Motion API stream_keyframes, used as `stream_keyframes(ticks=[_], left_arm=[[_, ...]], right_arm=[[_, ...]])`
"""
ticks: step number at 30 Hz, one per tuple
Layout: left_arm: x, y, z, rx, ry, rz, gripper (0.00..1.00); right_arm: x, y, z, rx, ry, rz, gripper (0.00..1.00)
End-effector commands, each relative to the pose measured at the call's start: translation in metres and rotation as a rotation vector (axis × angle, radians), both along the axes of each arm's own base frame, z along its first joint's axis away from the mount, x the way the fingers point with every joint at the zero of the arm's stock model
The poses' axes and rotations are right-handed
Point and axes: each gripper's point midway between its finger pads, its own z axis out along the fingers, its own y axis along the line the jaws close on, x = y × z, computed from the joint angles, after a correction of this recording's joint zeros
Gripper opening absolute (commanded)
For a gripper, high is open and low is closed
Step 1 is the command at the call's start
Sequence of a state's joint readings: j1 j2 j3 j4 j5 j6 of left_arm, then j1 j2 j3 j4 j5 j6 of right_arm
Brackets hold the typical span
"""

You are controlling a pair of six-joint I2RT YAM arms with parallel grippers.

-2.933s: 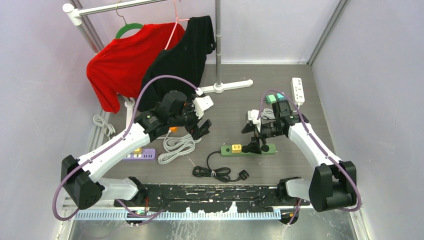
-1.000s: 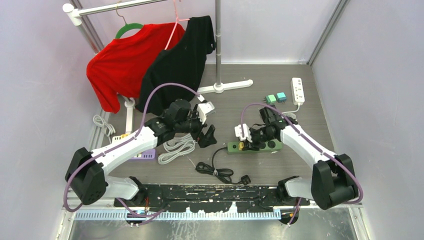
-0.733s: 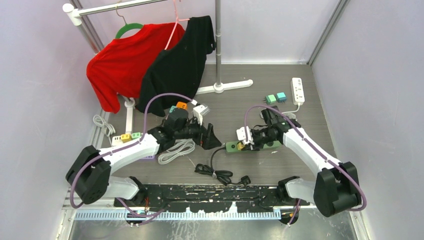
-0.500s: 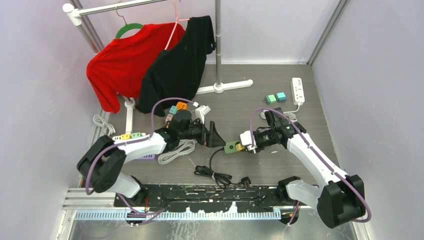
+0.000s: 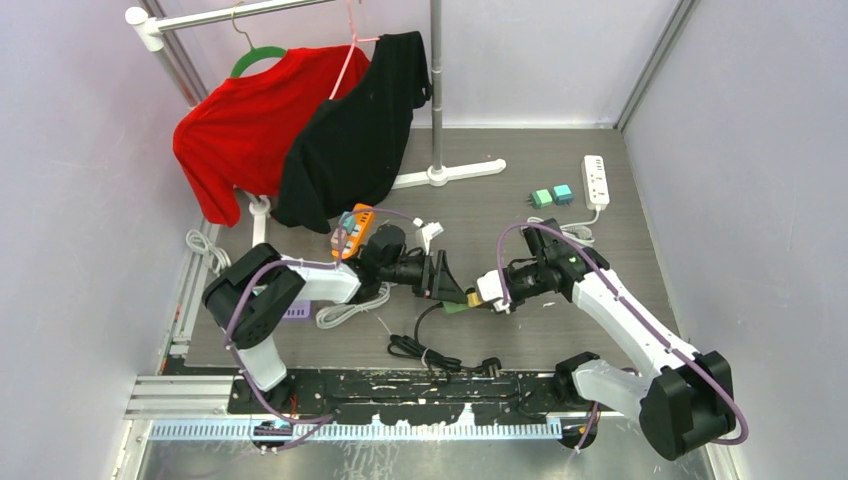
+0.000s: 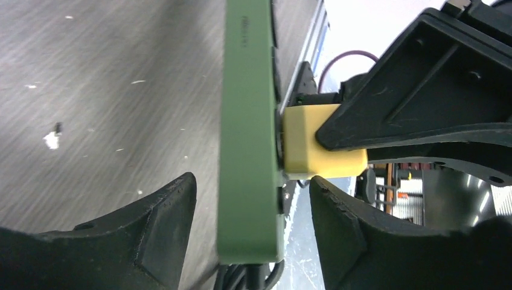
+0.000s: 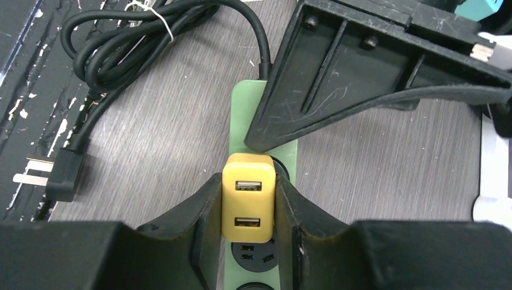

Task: Pull the plug off the socket
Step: Remove the plug from the socket.

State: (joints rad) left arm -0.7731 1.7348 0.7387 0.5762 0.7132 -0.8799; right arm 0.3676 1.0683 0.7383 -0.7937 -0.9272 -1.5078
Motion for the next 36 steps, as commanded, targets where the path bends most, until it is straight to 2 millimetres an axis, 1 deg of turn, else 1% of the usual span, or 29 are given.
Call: stream_keyframes(ticks=[1,3,6,7,8,11,13,14,15,16,18,20,22,23,26,28,30,32,33,36], left_arm=[[-0.006,-0.014,0.025,-0.091,-0.034,-0.093,0.68],[-0.009,-0.013,0.024,-0.092,-0.029,-0.106,0.67],[-0.014,-0.012,0.022,-0.097,-0.022,-0.130,0.63],[-0.015,-0.012,0.021,-0.097,-0.018,-0.137,0.61],[-0.017,-0.011,0.020,-0.097,-0.014,-0.145,0.57],[-0.020,-0.011,0.015,-0.096,0.004,-0.165,0.41],[-0.021,-0.012,0.014,-0.107,0.019,-0.177,0.17],[-0.021,-0.013,0.013,-0.111,0.025,-0.178,0.09],[-0.020,-0.014,0.013,-0.116,0.026,-0.179,0.03],[-0.019,-0.015,0.011,-0.118,0.029,-0.177,0.00],[-0.015,-0.016,0.008,-0.109,0.032,-0.150,0.00],[-0.009,-0.014,-0.001,-0.054,0.089,-0.102,0.00],[-0.008,-0.013,-0.014,0.026,0.147,-0.084,0.00],[-0.009,-0.014,-0.018,0.051,0.161,-0.086,0.00],[-0.009,-0.015,-0.022,0.063,0.163,-0.083,0.00],[-0.009,-0.012,-0.023,0.059,0.154,-0.091,0.00],[-0.007,-0.007,-0.022,0.043,0.157,-0.088,0.00],[-0.003,-0.001,-0.019,0.009,0.159,-0.070,0.00],[-0.001,0.002,-0.018,-0.007,0.162,-0.061,0.00],[0.006,0.003,-0.011,-0.037,0.151,-0.050,0.00]], right_arm=[[0.007,0.011,0.014,0.050,-0.074,0.031,0.01],[0.009,0.010,0.011,0.040,-0.073,0.024,0.01],[0.013,0.010,0.010,0.030,-0.075,0.008,0.01],[0.013,0.009,0.009,0.027,-0.074,0.003,0.01],[0.014,0.009,0.008,0.025,-0.074,-0.001,0.01],[0.015,0.009,0.006,0.019,-0.072,-0.004,0.01],[0.015,0.008,0.003,0.015,-0.066,-0.004,0.01],[0.015,0.008,0.002,0.013,-0.063,-0.004,0.01],[0.015,0.008,0.001,0.011,-0.057,-0.003,0.01],[0.014,0.008,0.000,0.010,-0.054,0.000,0.01],[0.012,0.009,-0.003,0.012,-0.038,0.008,0.01],[0.008,0.011,-0.003,0.022,-0.017,0.021,0.01],[0.005,0.015,-0.004,0.022,0.005,0.026,0.01],[0.006,0.018,-0.004,0.019,0.019,0.011,0.01],[0.020,0.024,-0.003,0.012,0.049,-0.073,0.01],[0.032,0.021,-0.004,0.002,0.068,-0.148,0.01],[0.039,0.012,-0.001,0.007,0.080,-0.182,0.01],[0.037,0.002,0.000,0.013,0.082,-0.170,0.01],[0.031,-0.002,-0.004,0.005,0.077,-0.145,0.01],[0.013,-0.002,-0.015,-0.007,0.055,-0.042,0.01]])
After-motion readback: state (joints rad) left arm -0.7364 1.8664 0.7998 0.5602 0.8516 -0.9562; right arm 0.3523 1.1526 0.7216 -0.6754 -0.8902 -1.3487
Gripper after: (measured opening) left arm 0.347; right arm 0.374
